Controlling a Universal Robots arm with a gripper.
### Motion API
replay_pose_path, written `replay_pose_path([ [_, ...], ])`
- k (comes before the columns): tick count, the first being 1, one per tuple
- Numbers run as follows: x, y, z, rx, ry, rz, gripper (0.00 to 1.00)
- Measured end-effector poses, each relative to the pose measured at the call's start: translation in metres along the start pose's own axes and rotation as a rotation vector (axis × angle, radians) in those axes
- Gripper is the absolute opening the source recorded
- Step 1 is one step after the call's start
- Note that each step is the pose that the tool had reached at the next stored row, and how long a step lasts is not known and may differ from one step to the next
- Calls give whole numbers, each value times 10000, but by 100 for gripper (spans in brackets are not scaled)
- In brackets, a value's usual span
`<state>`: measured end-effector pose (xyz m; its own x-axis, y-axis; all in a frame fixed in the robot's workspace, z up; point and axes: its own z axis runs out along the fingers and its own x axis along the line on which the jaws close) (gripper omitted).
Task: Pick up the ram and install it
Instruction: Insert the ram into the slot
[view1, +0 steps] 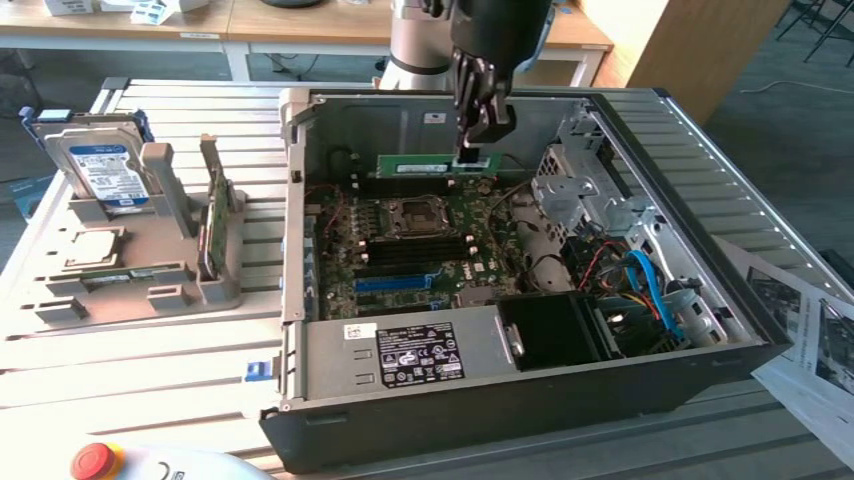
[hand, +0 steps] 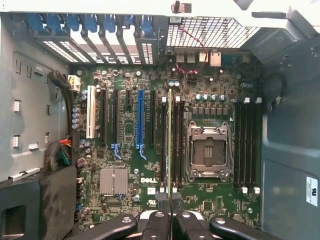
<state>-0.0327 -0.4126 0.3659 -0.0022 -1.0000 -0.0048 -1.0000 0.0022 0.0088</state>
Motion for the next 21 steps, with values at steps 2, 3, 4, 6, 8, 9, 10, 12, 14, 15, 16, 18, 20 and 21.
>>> replay_pose_path([
  [2, 0, 0, 23, 0, 0, 1, 12],
  [3, 0, 0, 36, 0, 1, 2, 12],
  [4, 0, -1, 48, 0, 0, 2, 12],
  [6, 0, -1, 75, 0, 0, 4, 12],
  [8, 0, -1, 100, 0, 1, 5, 12],
  [9, 1, -1, 114, -1, 2, 5, 12],
  [10, 0, -1, 127, 0, 0, 6, 12],
  [12, 1, -1, 154, 0, 1, 8, 12],
  [14, 1, -2, 185, 0, 0, 10, 12],
  [15, 1, -2, 200, 0, 0, 11, 12],
  [16, 1, -2, 215, 0, 0, 13, 12],
  [18, 1, -2, 242, 0, 1, 15, 12],
  [20, 1, -3, 268, 0, 0, 19, 12],
  [21, 1, -2, 279, 0, 1, 21, 12],
])
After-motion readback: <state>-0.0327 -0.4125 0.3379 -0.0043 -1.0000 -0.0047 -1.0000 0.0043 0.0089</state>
